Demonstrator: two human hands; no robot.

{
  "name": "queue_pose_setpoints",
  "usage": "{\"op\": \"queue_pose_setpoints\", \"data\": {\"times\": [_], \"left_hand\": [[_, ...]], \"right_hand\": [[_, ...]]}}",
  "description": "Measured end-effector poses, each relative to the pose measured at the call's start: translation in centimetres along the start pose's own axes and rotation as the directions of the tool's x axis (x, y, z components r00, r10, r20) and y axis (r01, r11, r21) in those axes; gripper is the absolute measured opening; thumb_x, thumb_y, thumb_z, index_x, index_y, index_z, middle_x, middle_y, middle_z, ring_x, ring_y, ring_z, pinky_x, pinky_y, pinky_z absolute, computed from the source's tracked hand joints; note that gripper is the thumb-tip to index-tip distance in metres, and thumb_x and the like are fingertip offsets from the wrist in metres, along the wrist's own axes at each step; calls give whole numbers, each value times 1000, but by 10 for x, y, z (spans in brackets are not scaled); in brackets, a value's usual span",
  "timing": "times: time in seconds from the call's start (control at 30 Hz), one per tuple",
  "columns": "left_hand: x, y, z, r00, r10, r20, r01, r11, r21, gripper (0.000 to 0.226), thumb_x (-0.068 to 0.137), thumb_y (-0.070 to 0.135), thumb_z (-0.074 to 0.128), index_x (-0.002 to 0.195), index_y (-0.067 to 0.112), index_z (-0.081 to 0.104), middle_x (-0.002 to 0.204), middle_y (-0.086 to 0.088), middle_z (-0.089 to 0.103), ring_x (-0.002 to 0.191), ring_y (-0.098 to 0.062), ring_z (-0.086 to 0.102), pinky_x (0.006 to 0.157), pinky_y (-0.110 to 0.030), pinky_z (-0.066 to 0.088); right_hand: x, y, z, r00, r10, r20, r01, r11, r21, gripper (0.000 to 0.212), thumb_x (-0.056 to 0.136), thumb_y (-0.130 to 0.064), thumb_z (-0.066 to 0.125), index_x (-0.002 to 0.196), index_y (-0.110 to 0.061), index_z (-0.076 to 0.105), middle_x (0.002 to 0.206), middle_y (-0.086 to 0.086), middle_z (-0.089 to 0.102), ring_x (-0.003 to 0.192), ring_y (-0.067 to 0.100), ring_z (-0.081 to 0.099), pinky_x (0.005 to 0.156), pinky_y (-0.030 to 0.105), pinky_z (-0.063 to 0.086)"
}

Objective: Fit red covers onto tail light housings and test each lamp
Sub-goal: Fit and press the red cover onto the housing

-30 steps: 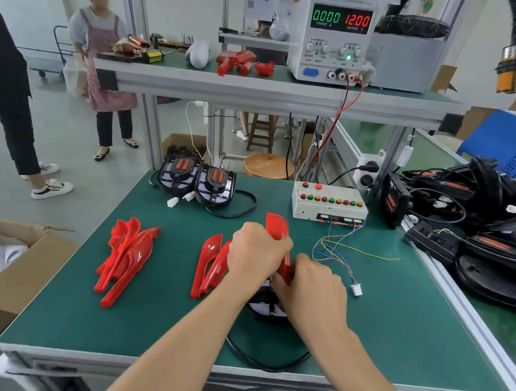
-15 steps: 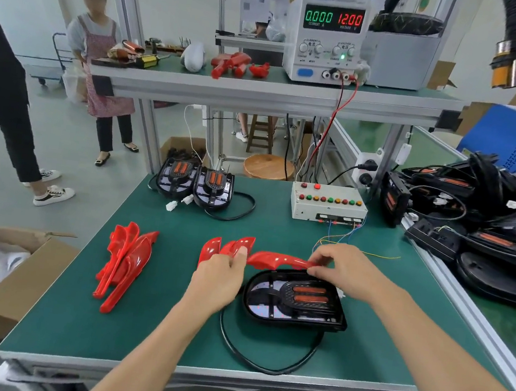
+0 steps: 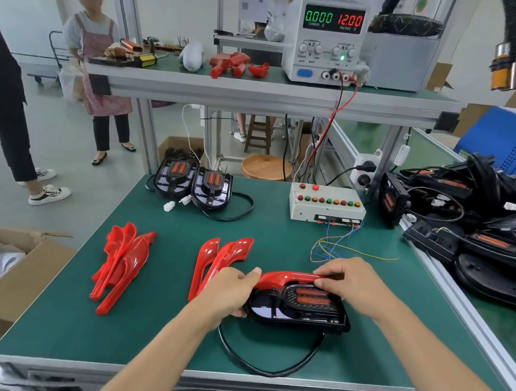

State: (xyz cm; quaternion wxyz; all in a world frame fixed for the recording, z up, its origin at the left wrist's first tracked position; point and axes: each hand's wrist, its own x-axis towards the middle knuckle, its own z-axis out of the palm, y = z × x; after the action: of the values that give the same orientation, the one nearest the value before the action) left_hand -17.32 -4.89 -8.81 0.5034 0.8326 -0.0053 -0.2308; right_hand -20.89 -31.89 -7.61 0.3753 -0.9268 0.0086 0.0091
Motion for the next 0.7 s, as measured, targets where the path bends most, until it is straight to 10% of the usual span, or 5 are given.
{"op": "queue_pose_setpoints", "data": {"times": [0.7], "left_hand": [[-11,-15,30,916,358,-181,-399,863,-309,17,99,32,65,116,35,63,112,20,70,107,2,65,95,-17,49]], "right_hand": [[-23,11,24,969,-80,-234,121,978,168,27,88,-13,78,109,-29,79,114,-32,67,113,-19,57,97,-2,32]]}}
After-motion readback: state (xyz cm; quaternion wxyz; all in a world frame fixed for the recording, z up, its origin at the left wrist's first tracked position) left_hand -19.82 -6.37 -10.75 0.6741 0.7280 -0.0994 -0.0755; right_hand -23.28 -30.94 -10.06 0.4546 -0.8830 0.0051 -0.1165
